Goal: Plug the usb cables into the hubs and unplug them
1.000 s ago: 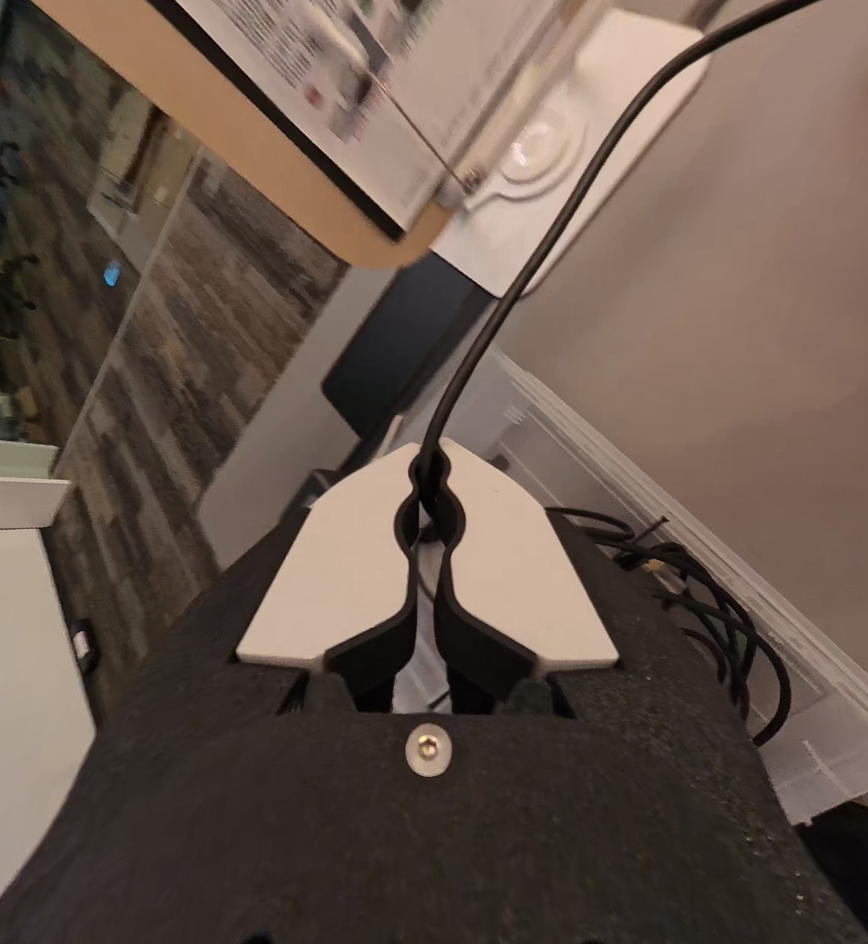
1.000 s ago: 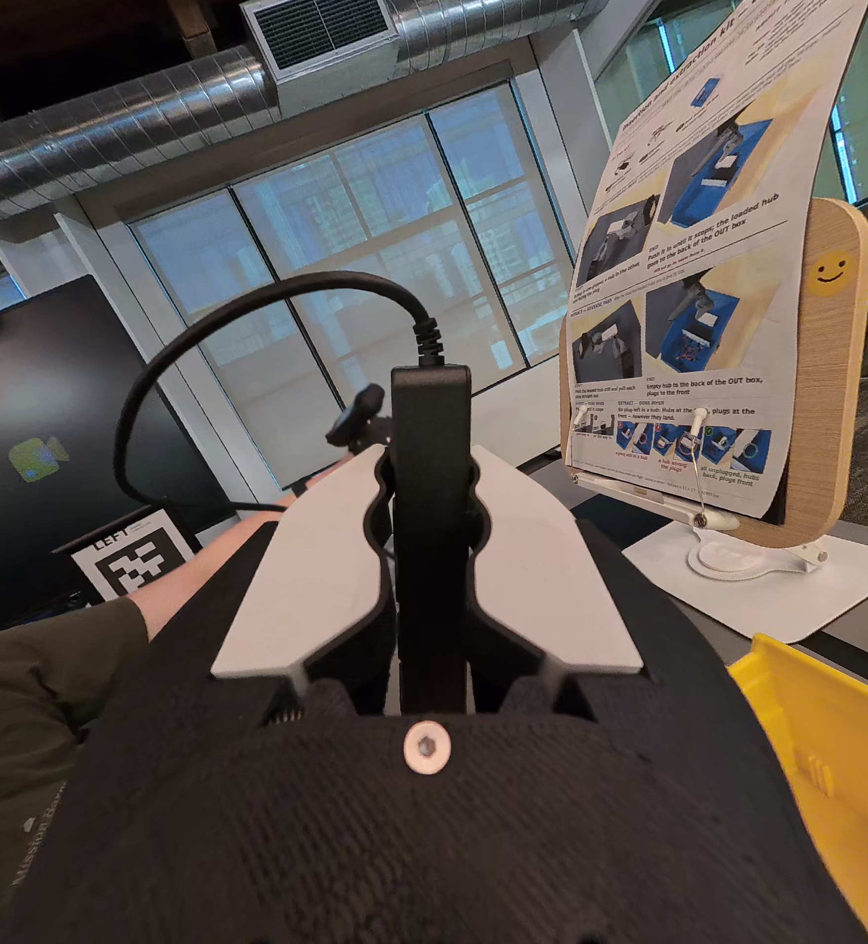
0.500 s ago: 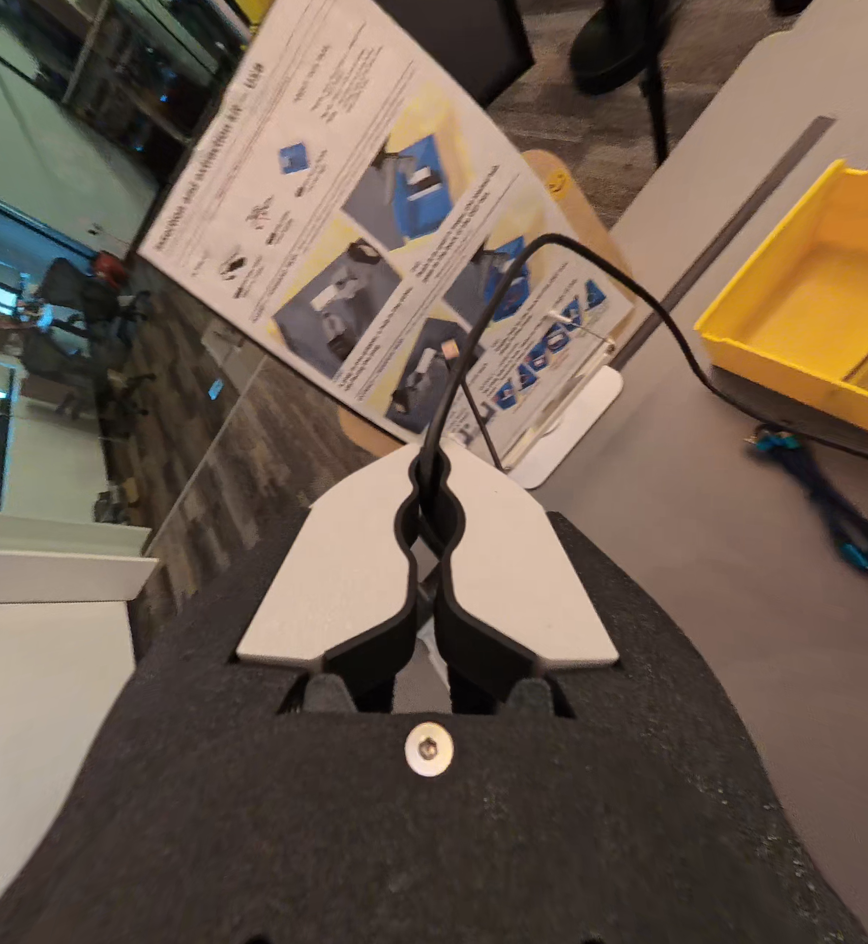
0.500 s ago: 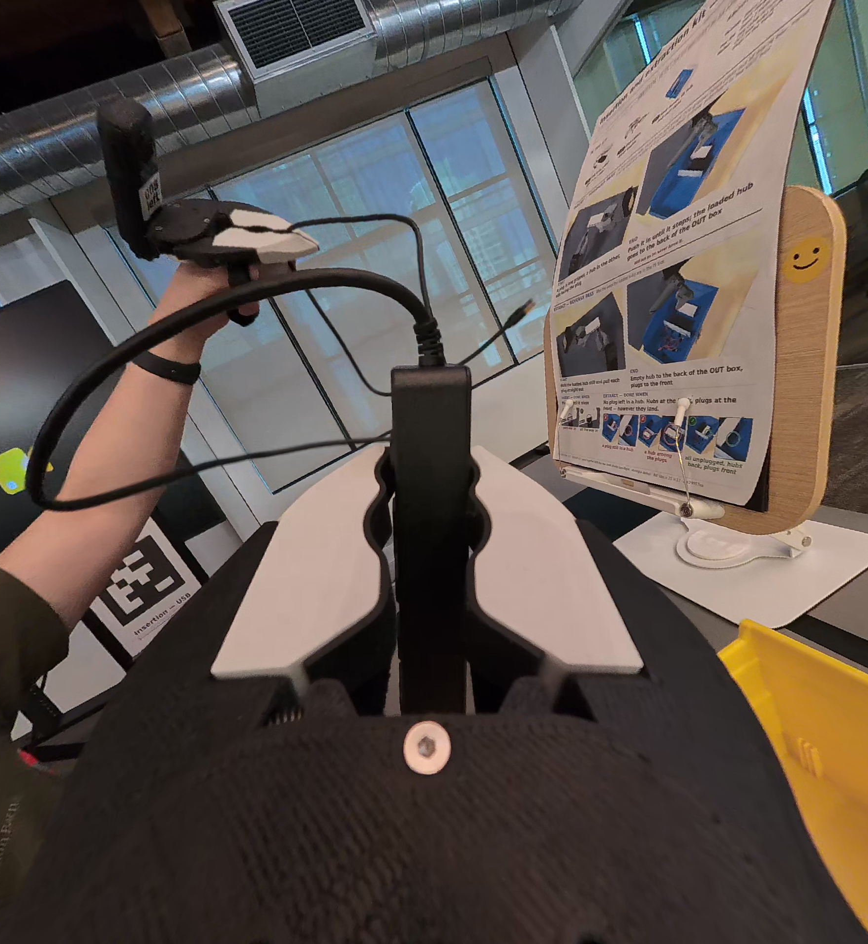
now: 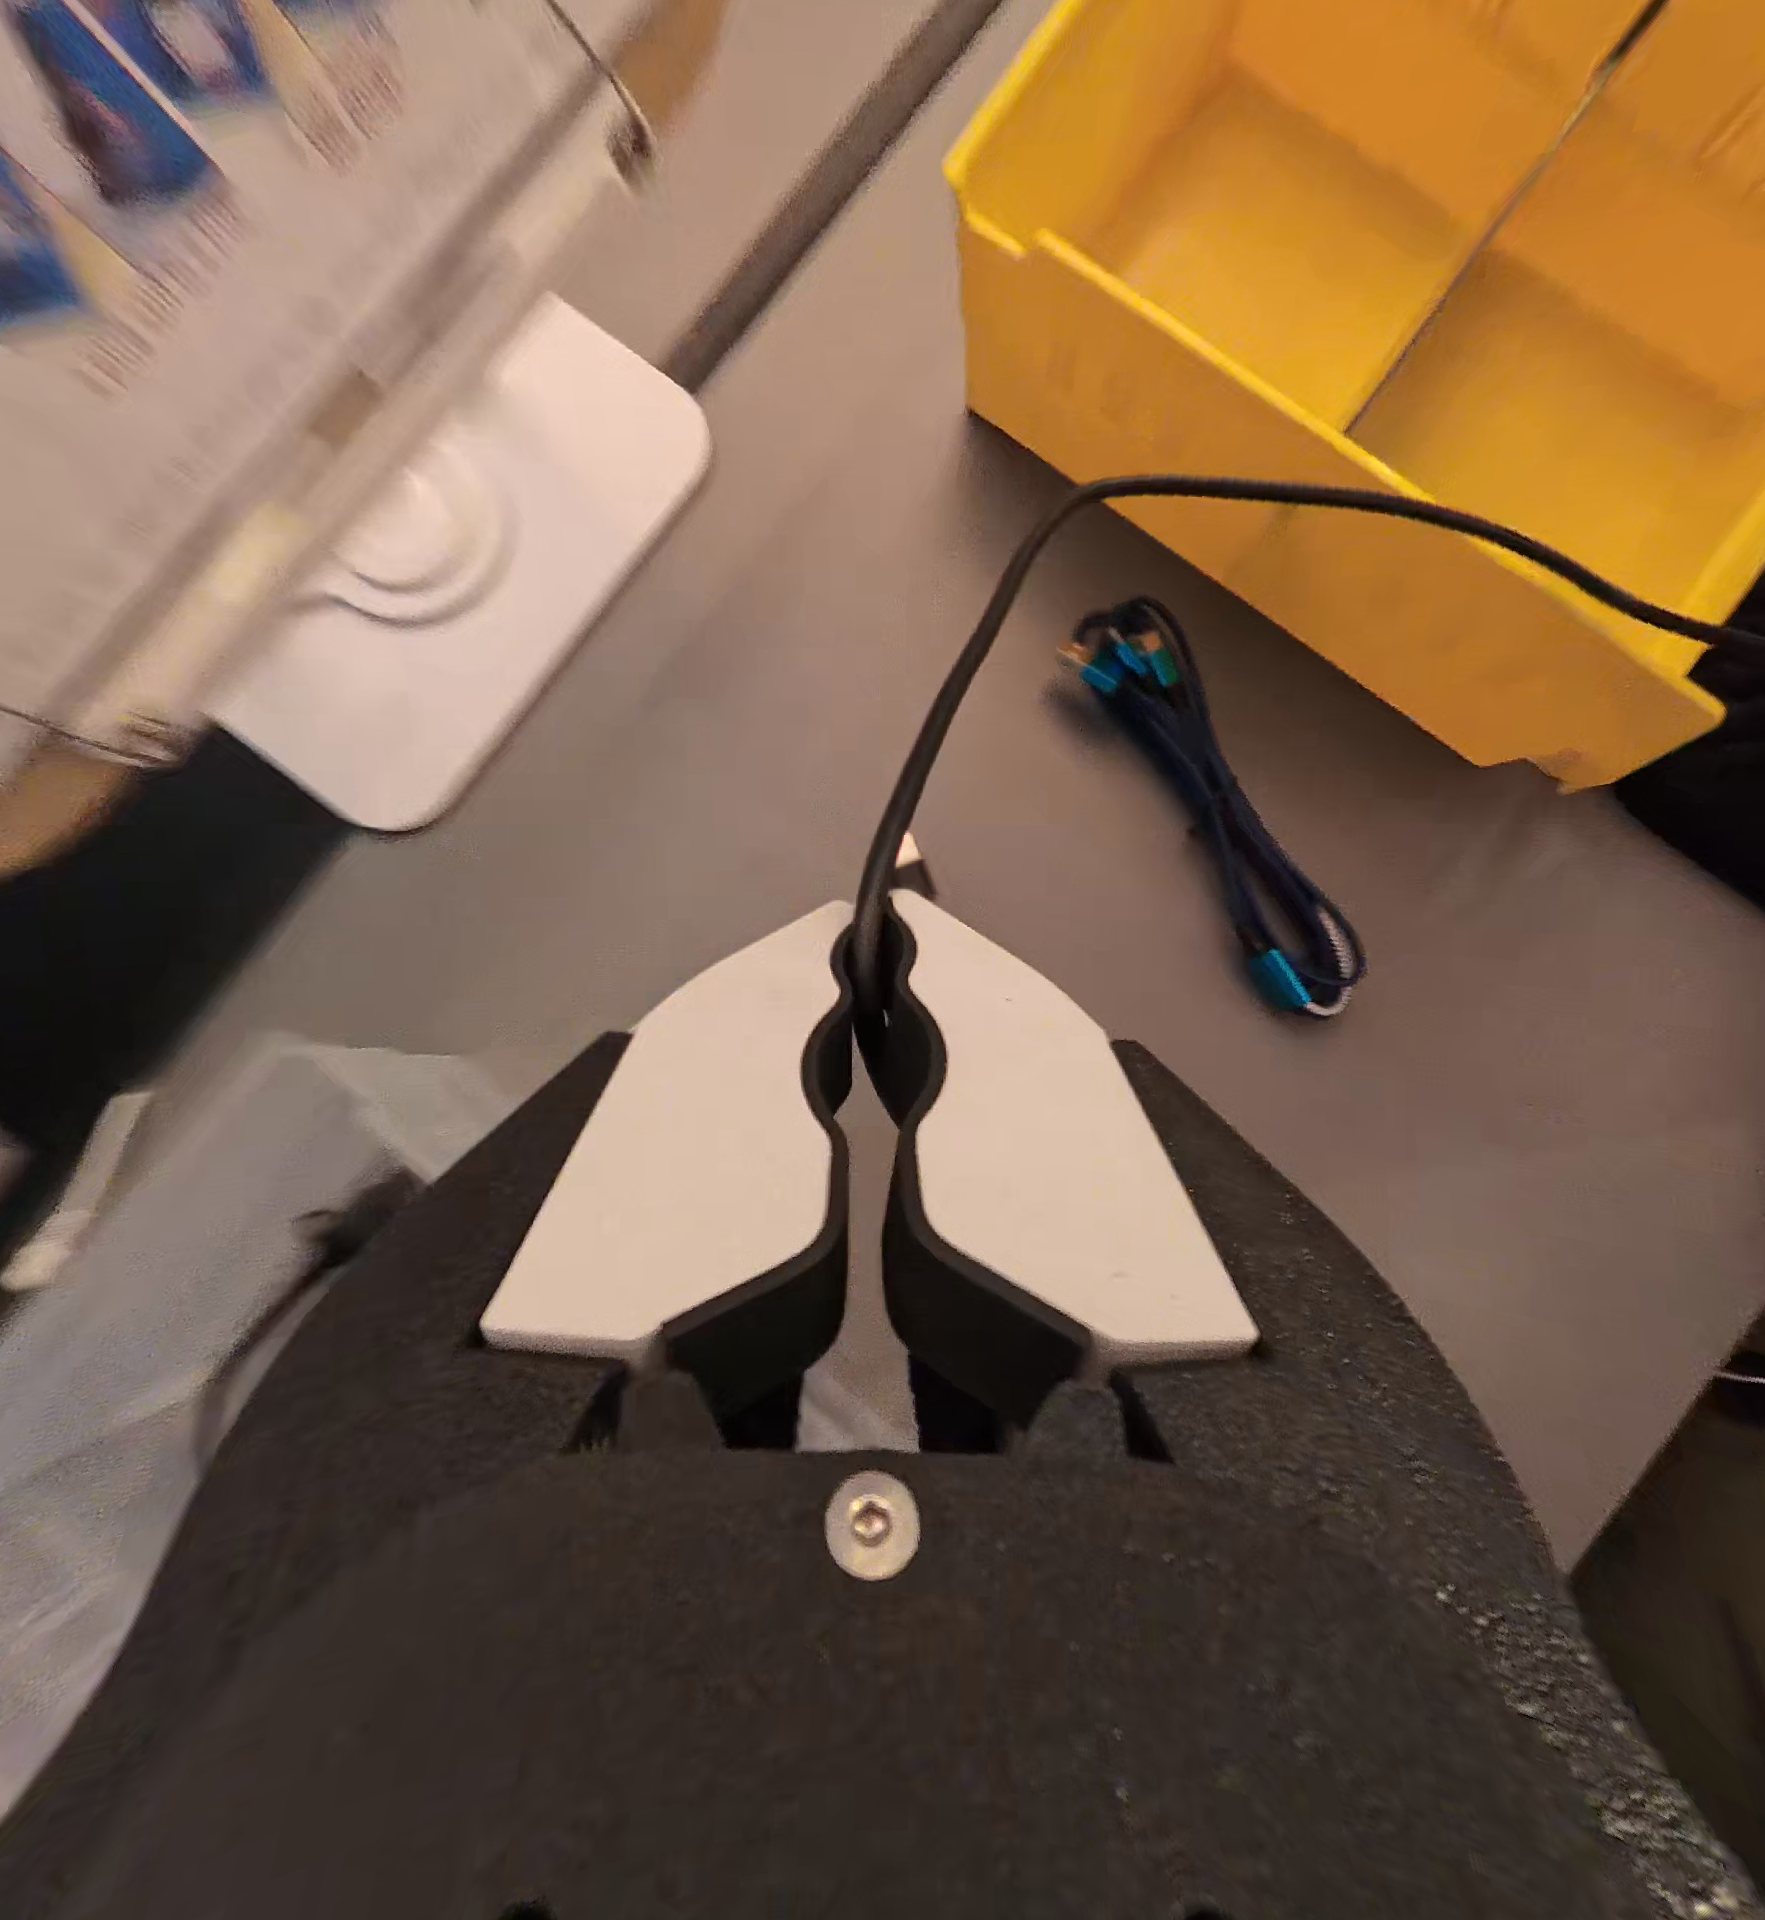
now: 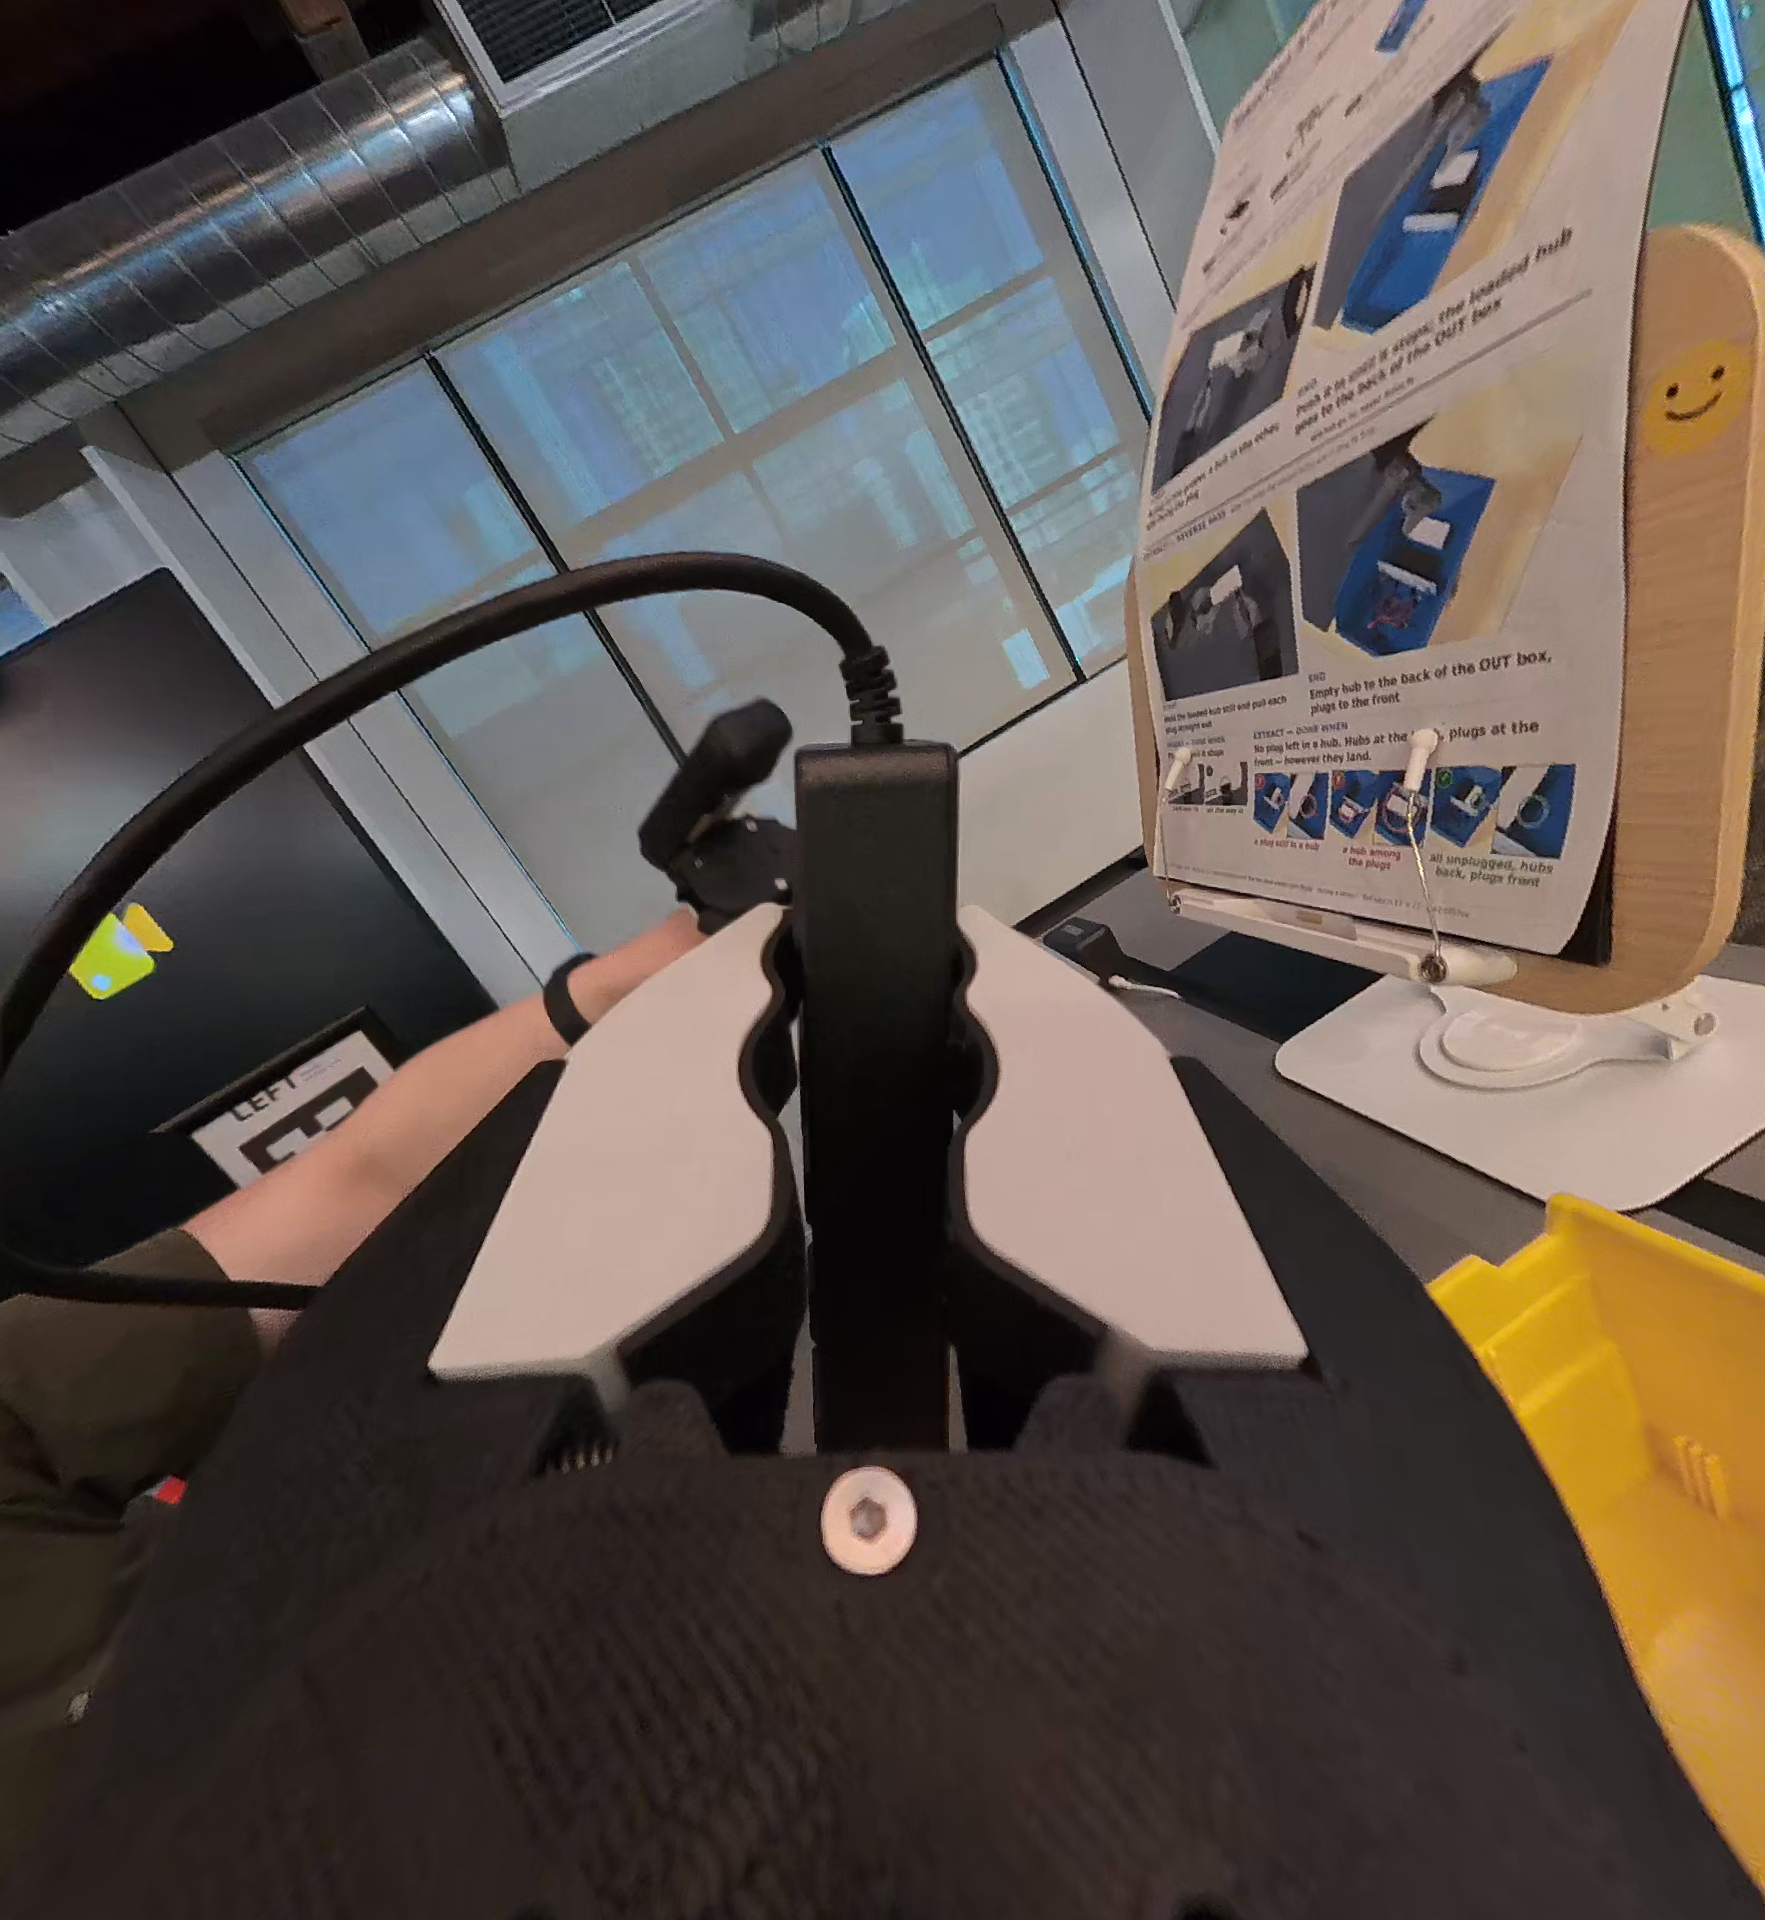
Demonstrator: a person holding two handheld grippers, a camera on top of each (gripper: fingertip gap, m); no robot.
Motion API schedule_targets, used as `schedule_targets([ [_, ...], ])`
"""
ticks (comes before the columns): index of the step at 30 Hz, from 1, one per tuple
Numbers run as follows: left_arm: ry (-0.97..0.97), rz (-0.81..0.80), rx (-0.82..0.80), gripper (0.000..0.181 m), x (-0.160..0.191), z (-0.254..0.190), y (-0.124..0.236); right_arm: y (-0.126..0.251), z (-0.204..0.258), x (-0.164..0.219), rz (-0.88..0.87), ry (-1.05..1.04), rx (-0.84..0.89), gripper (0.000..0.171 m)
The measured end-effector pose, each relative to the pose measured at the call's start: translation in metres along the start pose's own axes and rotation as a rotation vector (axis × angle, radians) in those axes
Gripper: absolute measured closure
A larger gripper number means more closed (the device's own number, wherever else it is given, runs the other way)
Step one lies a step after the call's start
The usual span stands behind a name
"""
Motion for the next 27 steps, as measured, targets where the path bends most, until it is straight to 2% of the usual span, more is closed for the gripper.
schedule_targets([
  [3,0.074,-0.012,0.085,0.181,0.024,-0.013,-0.031,-0.010,-0.008,0.009,0.036,-0.026,0.022,0.145],
  [5,0.083,-0.008,0.082,0.181,0.036,-0.015,-0.046,-0.020,-0.012,0.017,0.066,-0.044,0.033,0.145],
  [6,0.081,0.009,0.098,0.176,0.042,-0.017,-0.051,-0.026,-0.013,0.021,0.081,-0.052,0.037,0.146],
  [7,0.075,0.038,0.128,0.160,0.048,-0.019,-0.055,-0.033,-0.014,0.026,0.100,-0.060,0.037,0.145],
  [9,0.057,0.080,0.138,0.143,0.057,-0.015,-0.057,-0.047,-0.012,0.035,0.142,-0.061,0.025,0.145],
  [10,0.050,0.074,0.115,0.139,0.060,-0.010,-0.055,-0.054,-0.010,0.039,0.164,-0.058,0.024,0.145],
  [12,0.059,0.010,0.063,0.142,0.060,0.003,-0.045,-0.066,-0.005,0.046,0.206,-0.041,0.024,0.145],
  [15,0.113,-0.114,-0.001,0.147,0.060,0.018,-0.014,-0.080,-0.002,0.057,0.272,-0.032,0.045,0.145],
  [17,0.090,-0.164,-0.103,0.146,0.071,0.019,0.007,-0.085,-0.006,0.066,0.321,-0.022,0.098,0.145],
  [19,0.058,-0.173,-0.113,0.137,0.084,-0.005,0.025,-0.087,-0.017,0.076,0.390,-0.017,0.182,0.145],
  [22,0.031,-0.263,-0.035,0.140,0.092,-0.059,0.052,-0.087,-0.036,0.093,0.463,-0.052,0.268,0.146],
  [27,-0.055,-0.455,0.005,0.147,0.078,-0.133,0.075,-0.093,-0.050,0.114,0.469,-0.204,0.232,0.146],
])
Point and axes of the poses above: each gripper's, where its closed fingertips meet, y back along the fingers, x out of its underside, z = x × y across the jaws, the point moved 5 cm from there along y, back along the fingers, and after that the axes turned 15 degrees about -x, right-handed, at the moved point
